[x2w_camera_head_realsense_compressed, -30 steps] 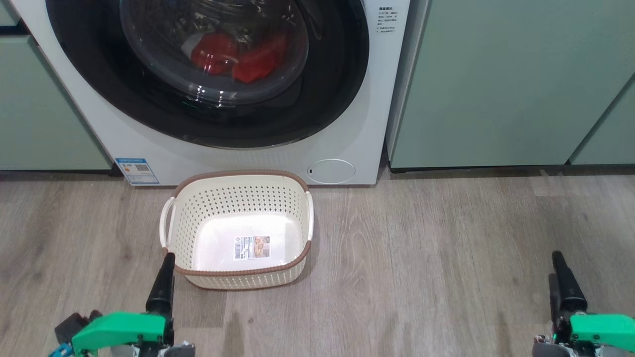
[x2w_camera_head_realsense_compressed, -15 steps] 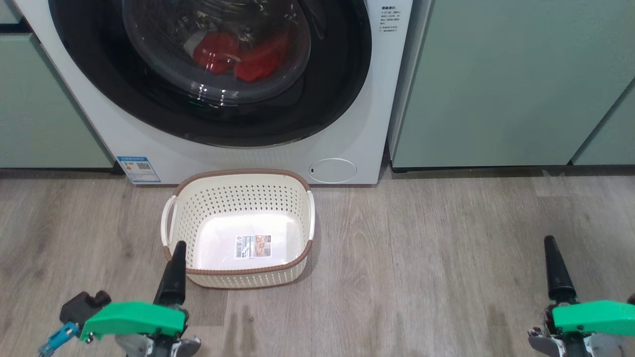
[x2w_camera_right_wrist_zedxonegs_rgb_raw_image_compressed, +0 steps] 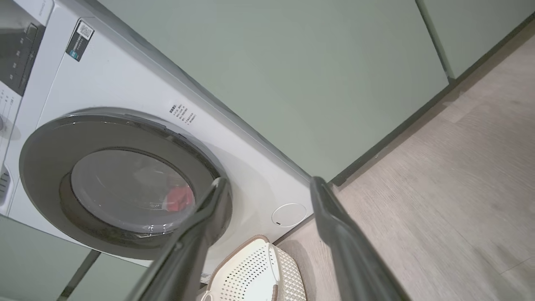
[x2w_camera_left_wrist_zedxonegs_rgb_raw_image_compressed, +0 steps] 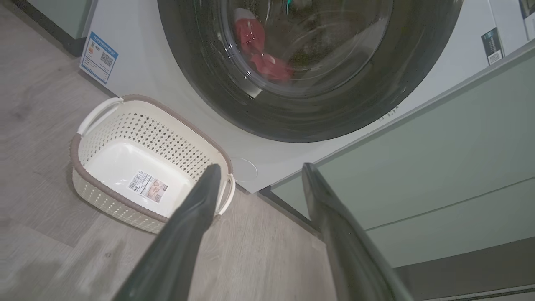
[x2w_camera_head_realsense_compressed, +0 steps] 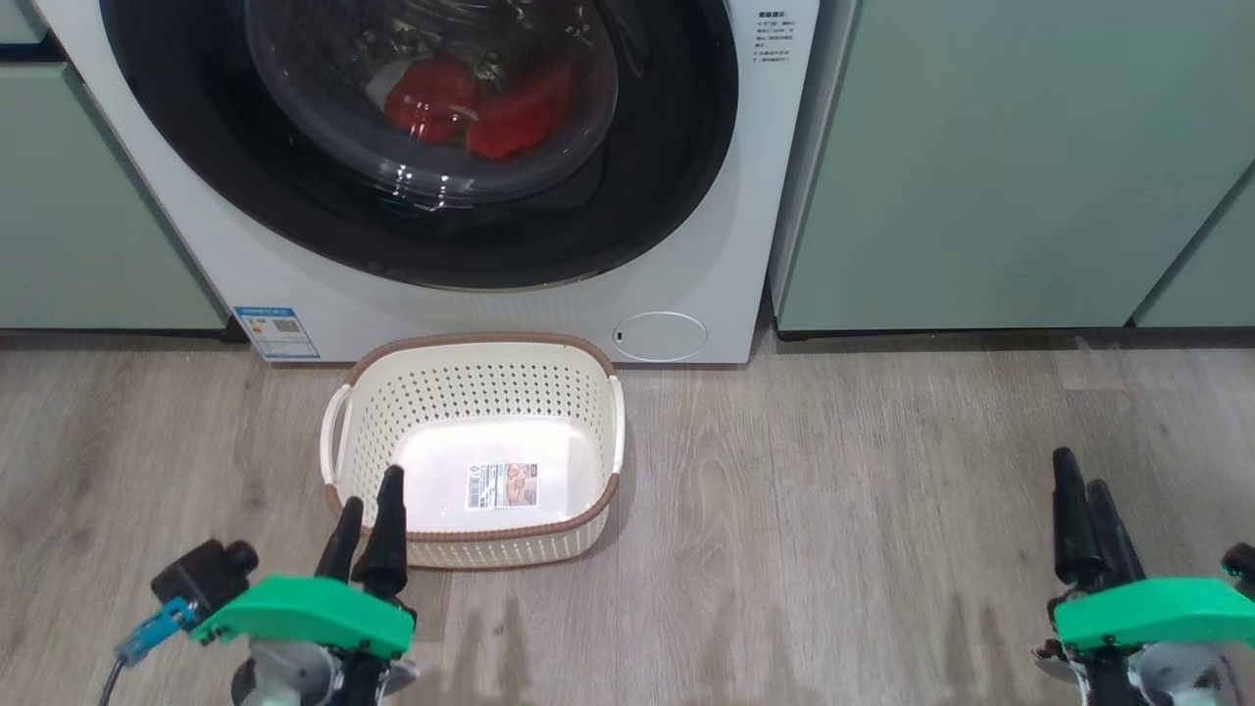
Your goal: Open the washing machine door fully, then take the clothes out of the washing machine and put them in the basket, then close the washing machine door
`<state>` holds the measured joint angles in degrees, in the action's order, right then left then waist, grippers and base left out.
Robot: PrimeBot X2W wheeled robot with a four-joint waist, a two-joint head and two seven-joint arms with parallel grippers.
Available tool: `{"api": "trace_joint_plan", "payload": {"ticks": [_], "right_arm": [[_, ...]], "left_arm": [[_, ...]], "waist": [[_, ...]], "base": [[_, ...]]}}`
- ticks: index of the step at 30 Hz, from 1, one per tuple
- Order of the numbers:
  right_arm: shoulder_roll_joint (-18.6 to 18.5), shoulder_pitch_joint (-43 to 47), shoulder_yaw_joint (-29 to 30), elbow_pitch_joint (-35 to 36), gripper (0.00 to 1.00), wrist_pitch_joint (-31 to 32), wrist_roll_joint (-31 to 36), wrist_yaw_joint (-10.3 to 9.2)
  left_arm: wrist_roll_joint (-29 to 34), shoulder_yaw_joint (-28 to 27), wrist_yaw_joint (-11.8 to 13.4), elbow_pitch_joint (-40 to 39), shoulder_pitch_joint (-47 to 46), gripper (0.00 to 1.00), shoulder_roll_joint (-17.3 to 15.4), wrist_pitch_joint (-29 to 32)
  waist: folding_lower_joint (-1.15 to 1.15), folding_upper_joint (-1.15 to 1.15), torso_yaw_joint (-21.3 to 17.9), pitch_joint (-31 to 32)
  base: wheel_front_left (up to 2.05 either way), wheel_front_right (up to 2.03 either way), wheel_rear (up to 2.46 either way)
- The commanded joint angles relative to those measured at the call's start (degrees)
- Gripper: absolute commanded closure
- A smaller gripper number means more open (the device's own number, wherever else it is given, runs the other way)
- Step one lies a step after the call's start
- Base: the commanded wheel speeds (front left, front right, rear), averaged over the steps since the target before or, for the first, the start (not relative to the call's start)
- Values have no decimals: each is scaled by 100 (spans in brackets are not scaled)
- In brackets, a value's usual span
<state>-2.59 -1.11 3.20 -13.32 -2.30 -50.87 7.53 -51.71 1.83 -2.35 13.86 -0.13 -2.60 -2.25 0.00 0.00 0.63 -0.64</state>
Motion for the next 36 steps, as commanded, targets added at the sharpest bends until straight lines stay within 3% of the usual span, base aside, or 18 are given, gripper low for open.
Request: {"api": "trace_joint_plan", "payload": {"ticks": [1,24,36], "right_arm": [[-21,-255,-75,252,0,-96,244,-2],[-24,-305,-230,472,0,-467,2239,-3],[-25,-323,-258,464,0,-670,3203,-3]], "left_arm": [[219,-27,49,-246,-323,0,-100,-102],[1789,735,849,-378,-539,0,-532,-473],[2481,901,1104,-469,-600,0,-626,-676]], "waist": [[0,0,4,-1],[0,0,31,5],[0,0,37,39]], "base": [[0,0,0],[0,0,0],[0,0,0]]}}
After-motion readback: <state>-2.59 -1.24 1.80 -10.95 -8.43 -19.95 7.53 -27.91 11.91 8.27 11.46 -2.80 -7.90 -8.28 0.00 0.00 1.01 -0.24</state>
